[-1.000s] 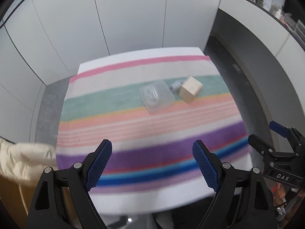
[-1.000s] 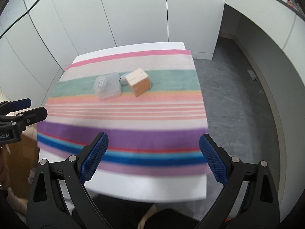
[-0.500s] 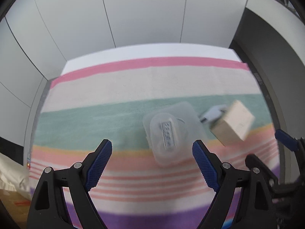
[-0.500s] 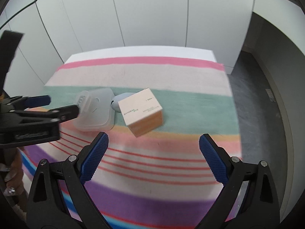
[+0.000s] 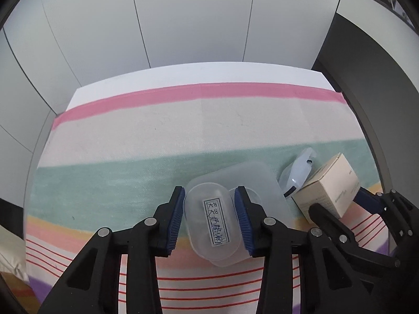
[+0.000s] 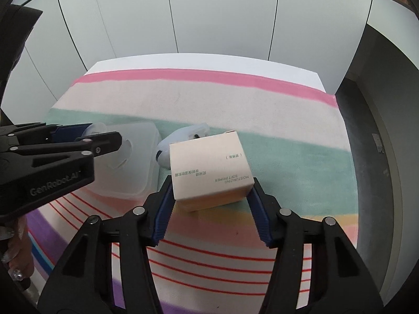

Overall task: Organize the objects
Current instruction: 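Grasp the clear plastic box with the left tool while the right tool grasps the beige cube box, then lift the clear box and beige box and carry both toward the cardboard box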

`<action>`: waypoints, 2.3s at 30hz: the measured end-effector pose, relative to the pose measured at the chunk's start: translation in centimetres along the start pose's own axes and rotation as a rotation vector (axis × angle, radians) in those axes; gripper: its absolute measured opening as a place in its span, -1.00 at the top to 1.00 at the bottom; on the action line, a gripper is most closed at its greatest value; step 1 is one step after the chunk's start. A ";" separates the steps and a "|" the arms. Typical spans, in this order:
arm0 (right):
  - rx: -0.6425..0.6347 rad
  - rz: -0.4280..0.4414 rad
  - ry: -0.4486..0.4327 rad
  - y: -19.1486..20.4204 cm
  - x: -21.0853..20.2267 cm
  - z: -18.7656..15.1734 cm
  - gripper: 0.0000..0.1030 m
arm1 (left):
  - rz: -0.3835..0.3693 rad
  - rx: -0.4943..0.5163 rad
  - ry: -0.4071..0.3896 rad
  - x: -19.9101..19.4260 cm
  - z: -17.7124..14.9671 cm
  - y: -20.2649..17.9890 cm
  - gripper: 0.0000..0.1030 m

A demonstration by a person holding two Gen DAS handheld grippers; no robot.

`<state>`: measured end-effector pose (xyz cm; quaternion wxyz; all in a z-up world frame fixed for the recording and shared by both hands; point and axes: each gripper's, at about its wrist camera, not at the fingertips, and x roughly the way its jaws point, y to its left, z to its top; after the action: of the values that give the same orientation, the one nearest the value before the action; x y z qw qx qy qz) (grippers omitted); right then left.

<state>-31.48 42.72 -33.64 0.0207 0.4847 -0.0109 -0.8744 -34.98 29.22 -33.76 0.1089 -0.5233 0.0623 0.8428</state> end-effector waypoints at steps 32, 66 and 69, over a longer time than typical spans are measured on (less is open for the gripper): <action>0.024 -0.043 -0.097 2.1 -18.5 6.3 -0.10 | 0.027 -0.045 -0.089 -16.8 2.4 2.7 0.22; 0.027 -0.042 -0.212 3.8 -35.8 6.3 -0.10 | 0.027 -0.051 -0.182 -33.7 0.1 2.2 0.22; 0.023 -0.045 -0.210 3.7 -36.5 5.1 -0.10 | 0.076 -0.023 -0.206 -34.9 -1.5 1.6 0.22</action>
<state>-16.35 40.73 0.12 -0.0059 0.3908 -0.0120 -0.9204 -19.13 23.24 -3.11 0.0767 -0.4322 0.0609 0.8964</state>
